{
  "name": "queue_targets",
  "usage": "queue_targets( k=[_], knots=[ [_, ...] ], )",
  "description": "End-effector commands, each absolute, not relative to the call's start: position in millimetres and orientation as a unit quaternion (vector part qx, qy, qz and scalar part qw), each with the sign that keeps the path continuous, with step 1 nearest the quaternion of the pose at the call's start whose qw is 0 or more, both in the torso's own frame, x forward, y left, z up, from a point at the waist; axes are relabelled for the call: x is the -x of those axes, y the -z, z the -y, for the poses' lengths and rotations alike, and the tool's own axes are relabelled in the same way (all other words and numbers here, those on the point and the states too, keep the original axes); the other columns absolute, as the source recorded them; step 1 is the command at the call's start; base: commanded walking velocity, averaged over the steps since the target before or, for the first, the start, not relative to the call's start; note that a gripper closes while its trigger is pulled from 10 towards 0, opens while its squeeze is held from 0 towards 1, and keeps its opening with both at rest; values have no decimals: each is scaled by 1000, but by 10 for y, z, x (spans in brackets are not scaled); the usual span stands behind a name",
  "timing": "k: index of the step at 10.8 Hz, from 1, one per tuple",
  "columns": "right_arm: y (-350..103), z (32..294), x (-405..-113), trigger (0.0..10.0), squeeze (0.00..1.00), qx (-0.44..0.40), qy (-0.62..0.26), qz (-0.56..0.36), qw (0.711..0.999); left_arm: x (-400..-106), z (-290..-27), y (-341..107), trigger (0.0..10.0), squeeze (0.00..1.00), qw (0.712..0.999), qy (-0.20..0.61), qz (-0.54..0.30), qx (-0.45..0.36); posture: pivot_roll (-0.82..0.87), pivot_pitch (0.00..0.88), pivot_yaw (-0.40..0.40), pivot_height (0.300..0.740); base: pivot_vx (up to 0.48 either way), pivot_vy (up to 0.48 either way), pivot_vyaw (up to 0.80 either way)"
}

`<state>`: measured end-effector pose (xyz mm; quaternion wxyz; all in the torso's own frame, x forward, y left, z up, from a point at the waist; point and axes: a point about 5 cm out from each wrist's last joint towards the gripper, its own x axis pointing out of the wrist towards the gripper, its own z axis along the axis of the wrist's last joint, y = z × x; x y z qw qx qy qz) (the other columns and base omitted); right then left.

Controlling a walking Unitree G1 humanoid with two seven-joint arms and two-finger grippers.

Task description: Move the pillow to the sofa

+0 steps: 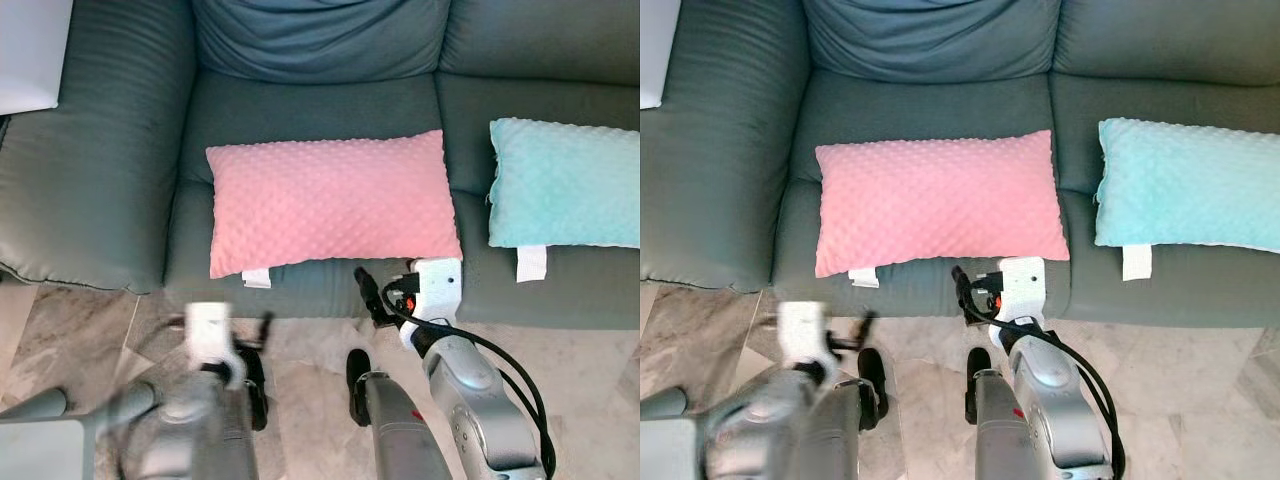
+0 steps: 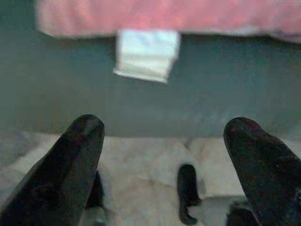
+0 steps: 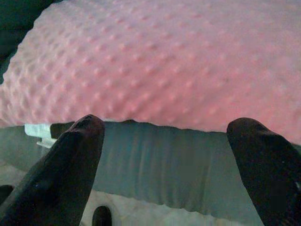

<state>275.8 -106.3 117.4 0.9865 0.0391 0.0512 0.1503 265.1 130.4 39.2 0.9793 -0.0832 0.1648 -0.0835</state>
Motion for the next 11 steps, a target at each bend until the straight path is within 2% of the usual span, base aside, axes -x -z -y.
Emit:
queue_targets(
  k=[1, 2, 3, 4, 8, 11],
  knots=[
    [-1108, 1072, -2690, 10000, 1000, -41, -148, -72, 986, -2546, -1258, -224, 10000, 0, 972, 77, -209, 80, -185, 545, -27, 740, 0, 0, 0],
    [-1120, 1091, -2678, 10000, 976, -36, -146, -75, 986, -2619, -1145, -220, 10000, 0, 972, 79, -203, 90, -204, 546, -34, 740, 0, 0, 0],
    [-1170, 1121, -2663, 10000, 310, -47, -137, -73, 987, -2666, -1085, -197, 10000, 0, 972, 77, -202, 94, -224, 545, -42, 740, 0, 0, 0],
    [-1221, 1140, -2617, 10000, 0, -54, -141, -78, 985, -2718, -1011, -168, 10000, 0, 971, 73, -204, 105, -249, 547, -51, 740, 0, 0, 0],
    [-1228, 1214, -2342, 10000, 0, -51, -184, -137, 972, -2891, -811, -160, 10000, 0, 975, 72, -175, 115, -305, 549, -76, 740, 0, 0, 0],
    [-1295, 1179, -2356, 10000, 0, -65, -179, -130, 973, -3008, -759, -214, 10000, 0, 980, 49, -165, 100, -307, 557, -73, 740, 0, 0, 0]
  ],
)
